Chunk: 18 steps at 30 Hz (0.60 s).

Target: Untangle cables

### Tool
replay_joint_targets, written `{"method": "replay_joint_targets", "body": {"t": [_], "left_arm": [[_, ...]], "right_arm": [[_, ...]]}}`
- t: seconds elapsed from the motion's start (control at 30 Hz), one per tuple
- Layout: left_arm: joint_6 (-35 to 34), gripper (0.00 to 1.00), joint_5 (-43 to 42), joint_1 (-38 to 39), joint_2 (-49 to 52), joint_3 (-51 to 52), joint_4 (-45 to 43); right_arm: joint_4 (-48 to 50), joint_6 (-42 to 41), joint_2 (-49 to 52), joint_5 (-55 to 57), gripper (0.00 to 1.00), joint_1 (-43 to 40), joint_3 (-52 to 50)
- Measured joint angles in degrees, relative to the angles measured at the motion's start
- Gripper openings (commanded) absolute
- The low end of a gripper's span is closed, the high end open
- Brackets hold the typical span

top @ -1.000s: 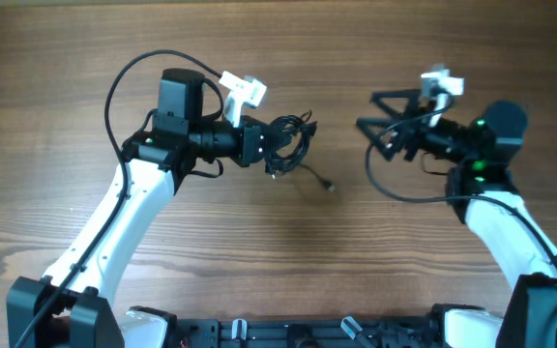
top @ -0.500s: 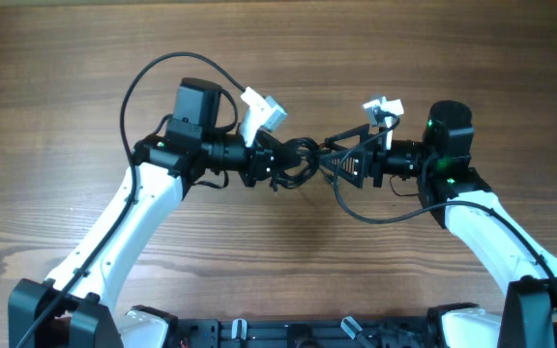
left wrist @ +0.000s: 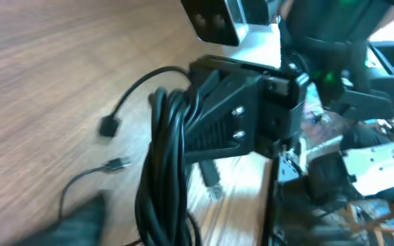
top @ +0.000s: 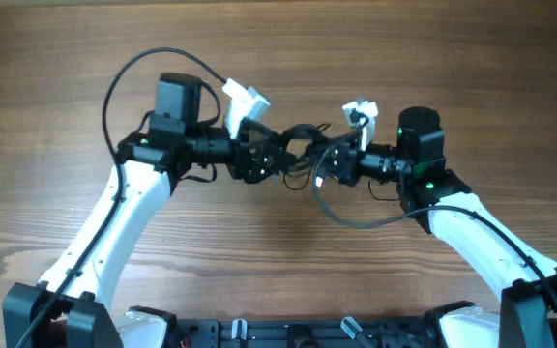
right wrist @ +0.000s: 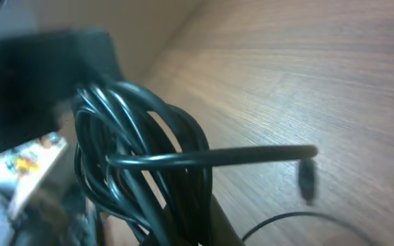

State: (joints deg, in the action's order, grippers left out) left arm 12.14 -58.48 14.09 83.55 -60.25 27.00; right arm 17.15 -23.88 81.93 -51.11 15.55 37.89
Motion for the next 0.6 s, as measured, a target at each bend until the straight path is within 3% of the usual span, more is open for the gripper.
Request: {"method": "replay_joint_targets", "body": {"t": [0.07, 0.2, 0.3, 0.5, 0.6], "left_arm": [[-4.52, 1.00, 3.21, -0.28, 0.00, -0.04, -1.95], [-31.12, 1.00, 21.20, -0.24, -0.13, -0.15, -4.68], [-41.99, 0.98, 26.40, -0.24, -0.15, -0.24, -2.80], [-51.89, 0.97, 28.92, 1.22, -0.15, -0.26, -8.39], [-53.57, 0.84, 29.31, 3.76, -0.13, -0.26, -12.33]], "right_arm": [[1.03, -9.62, 0.00, 2.60, 0.04, 0.00, 0.00], [1.84, -33.07, 0.00, 12.04, 0.04, 0.00, 0.00], [4.92, -43.50, 0.02, 16.63, 0.04, 0.17, -0.02], [5.18, -48.46, 0.04, 23.06, 0.04, 5.73, -0.02], [5.20, -48.98, 0.04, 24.90, 0.04, 9.64, -0.02]]}}
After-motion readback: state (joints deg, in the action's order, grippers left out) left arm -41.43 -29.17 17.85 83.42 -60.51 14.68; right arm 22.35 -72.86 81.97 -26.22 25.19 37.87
